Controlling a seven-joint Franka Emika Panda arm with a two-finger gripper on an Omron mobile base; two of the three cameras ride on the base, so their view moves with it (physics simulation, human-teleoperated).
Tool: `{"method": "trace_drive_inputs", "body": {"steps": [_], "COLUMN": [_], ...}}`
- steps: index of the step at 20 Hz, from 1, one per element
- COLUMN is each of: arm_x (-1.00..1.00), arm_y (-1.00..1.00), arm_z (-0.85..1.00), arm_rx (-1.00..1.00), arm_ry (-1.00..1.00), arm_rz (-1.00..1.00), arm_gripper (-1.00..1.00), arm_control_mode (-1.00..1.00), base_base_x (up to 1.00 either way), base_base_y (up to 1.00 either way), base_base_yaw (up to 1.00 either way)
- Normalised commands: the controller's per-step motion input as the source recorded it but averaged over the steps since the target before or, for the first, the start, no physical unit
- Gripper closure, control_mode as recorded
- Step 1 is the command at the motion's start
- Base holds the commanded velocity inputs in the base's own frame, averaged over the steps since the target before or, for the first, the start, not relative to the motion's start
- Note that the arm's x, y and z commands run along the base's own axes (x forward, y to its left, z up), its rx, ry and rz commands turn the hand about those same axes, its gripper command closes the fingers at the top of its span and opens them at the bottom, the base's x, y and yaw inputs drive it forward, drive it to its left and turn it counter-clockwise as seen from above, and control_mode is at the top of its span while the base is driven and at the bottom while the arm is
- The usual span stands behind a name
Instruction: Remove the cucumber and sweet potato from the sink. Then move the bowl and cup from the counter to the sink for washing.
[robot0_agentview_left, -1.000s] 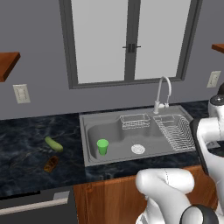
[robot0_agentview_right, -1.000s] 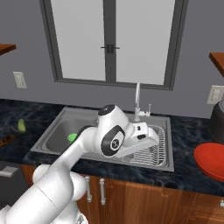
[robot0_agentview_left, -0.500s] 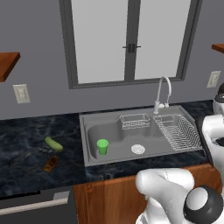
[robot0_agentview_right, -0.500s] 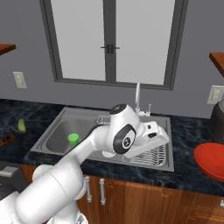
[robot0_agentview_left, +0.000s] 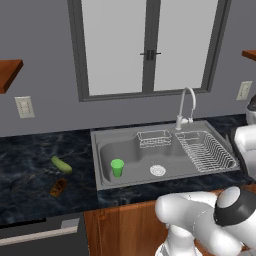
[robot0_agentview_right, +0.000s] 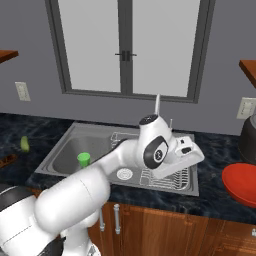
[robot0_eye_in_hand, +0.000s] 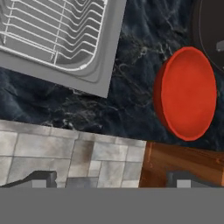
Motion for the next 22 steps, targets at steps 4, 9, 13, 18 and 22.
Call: {"method": "trace_drive_inputs", "body": {"steps": [4, 9, 13, 18, 22], "arm_x": [0.21, 0.14, 0.07, 0.06, 0.06], "arm_y": [-0.25, -0.29, -0.31, -0.27, -0.23], "arm_z": [-0.02, -0.05, -0.07, -0.11, -0.13], "arm_rx": [0.0, 0.02, 0.0, 0.0, 0.02], "arm_ry": [0.07, 0.02, 0.0, -0.02, -0.05], "arm_rz": [0.0, 0.0, 0.0, 0.0, 0.01], "arm_gripper": [-1.0, -1.0, -1.0, -1.0, -1.0], "arm_control_mode": [-1.0, -1.0, -1.0, -1.0, -1.0], "base_base_x": [0.0, 0.0, 0.0, 0.0, 0.0], "base_base_y": [0.0, 0.0, 0.0, 0.0, 0.0], "base_base_yaw": [0.0, 0.0, 0.0, 0.0, 0.0]}}
